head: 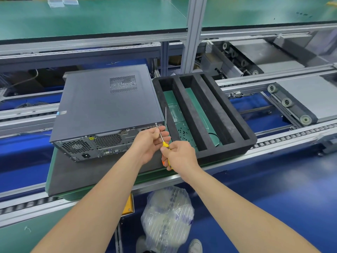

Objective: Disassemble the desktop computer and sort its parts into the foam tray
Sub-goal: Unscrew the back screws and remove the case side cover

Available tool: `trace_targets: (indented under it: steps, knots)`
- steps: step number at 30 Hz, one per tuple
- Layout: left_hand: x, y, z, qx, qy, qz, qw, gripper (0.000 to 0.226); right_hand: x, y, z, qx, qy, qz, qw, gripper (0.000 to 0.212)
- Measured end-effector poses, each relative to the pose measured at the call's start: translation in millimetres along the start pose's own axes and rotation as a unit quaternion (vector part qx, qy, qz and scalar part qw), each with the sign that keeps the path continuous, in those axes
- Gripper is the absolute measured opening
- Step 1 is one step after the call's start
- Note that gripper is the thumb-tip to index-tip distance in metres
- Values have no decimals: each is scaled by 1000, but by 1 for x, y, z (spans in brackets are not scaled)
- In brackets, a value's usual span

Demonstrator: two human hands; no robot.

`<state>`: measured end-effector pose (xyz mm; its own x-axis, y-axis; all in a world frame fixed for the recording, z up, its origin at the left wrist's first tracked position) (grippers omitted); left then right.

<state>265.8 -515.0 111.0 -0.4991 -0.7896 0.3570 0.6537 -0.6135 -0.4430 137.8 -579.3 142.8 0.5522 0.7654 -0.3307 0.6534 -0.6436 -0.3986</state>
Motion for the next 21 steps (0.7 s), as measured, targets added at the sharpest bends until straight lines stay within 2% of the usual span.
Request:
trace_targets:
  steps: [3, 6, 9, 11, 13, 15, 16, 18, 19, 21]
  knots:
    - [0, -2, 2, -5, -9, -7, 1000, 29, 1, -4, -7, -56, -49, 28, 997, 26]
    - [1, -5, 4, -16, -24, -12, 1000, 30, 3, -9, -14, -108, -147, 74, 980, 33]
    - [6, -8, 3, -31, -61, -15, 998, 32, 2, -10, -23, -145, -255, 122, 948, 19]
    - [10, -10, 4, -37, -87, -15, 995, 34, -3, -10, -26, -158, -248, 140, 945, 9]
    - [12, -10, 5, -34, -99, -7, 995, 33, -9, -5, -20, -134, -193, 129, 963, 17]
    - [11, -8, 5, -34, -99, 5, 994, 31, -4, 3, -9, -35, -35, 31, 998, 27]
    - [11, -7, 4, -40, -102, 7, 994, 30, 4, 6, -1, 40, 87, -53, 994, 29]
    - [10, -5, 3, -55, -96, 6, 994, 28, 25, -3, 9, 179, 278, -219, 918, 32]
    - [9, -6, 3, -61, -88, 3, 994, 27, 31, -8, 9, 207, 334, -272, 878, 34]
    - [7, -10, 8, -65, -63, -17, 996, 30, 37, -11, 9, 217, 398, -329, 828, 38]
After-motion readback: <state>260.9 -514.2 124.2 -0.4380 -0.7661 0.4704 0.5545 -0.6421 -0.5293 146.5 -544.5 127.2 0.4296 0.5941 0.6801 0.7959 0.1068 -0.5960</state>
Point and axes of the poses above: each hand's wrist, its own y-axis towards the middle knuckle, its own x-axis out of the palm, z = x × y, the point moved 6 cm from there along y, towards the middle knuckle, and after that the axes turned 3 degrees about x, right-handed, at the moved point
